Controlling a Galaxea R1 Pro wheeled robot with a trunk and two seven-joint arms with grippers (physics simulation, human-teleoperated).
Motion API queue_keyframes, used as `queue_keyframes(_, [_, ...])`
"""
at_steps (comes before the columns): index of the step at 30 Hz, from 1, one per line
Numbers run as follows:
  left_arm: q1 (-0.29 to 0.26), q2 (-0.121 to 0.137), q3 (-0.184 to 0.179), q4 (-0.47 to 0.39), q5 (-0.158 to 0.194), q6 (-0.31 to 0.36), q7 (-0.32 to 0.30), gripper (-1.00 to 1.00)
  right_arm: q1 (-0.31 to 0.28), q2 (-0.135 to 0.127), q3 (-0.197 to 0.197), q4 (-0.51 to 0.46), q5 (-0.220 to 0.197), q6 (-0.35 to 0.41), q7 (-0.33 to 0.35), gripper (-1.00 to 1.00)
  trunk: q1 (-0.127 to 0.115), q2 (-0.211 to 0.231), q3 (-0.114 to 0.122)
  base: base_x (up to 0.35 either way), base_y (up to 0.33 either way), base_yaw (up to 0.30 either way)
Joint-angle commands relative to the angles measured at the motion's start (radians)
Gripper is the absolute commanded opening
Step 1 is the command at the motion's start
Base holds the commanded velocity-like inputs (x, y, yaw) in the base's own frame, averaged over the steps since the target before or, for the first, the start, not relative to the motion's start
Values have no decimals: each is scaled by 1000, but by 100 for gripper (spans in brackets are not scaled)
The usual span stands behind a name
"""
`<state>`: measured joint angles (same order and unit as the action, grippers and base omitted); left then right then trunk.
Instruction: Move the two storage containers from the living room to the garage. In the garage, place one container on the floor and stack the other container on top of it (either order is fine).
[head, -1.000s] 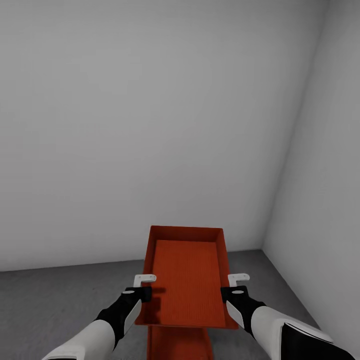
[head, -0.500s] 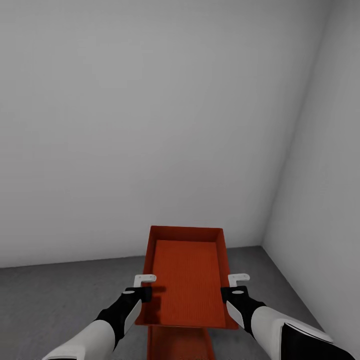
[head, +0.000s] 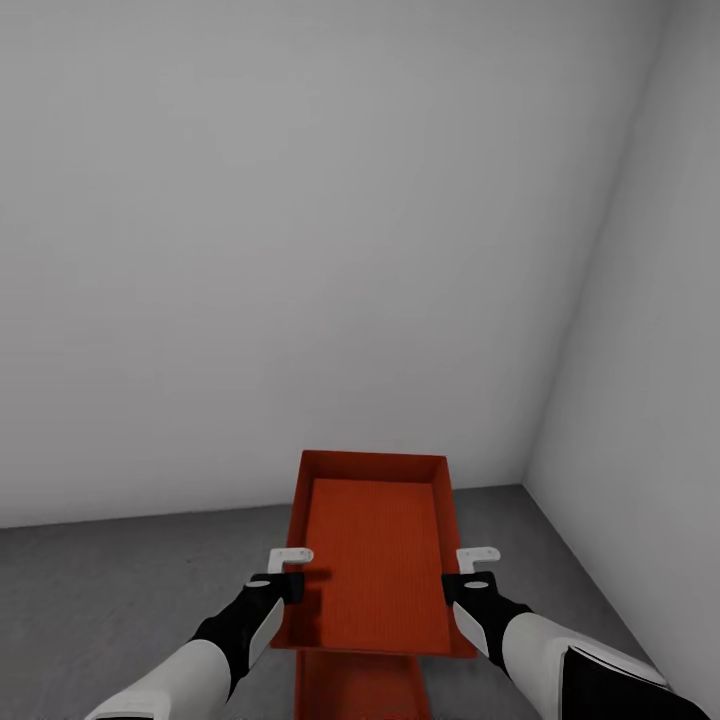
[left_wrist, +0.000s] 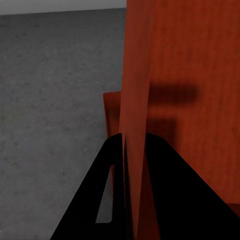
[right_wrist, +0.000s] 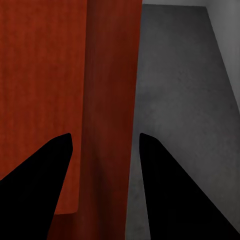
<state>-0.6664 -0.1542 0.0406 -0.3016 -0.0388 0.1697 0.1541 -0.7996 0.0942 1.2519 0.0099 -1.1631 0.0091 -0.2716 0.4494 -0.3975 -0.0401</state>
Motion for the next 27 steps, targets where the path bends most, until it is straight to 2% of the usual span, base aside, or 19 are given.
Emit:
queue_keyframes(1, [-1,7,22,-3,-10,7,1,-100,-1,-1,11,7,-1,0,-4,-100,1,-3,-4,0,0,0])
queue_keyframes(27, [-1,7,22,-4,-10,7,0,-100,-1,-1,12,7,-1,-3,-4,-100,1,-3,-45,0,0,0])
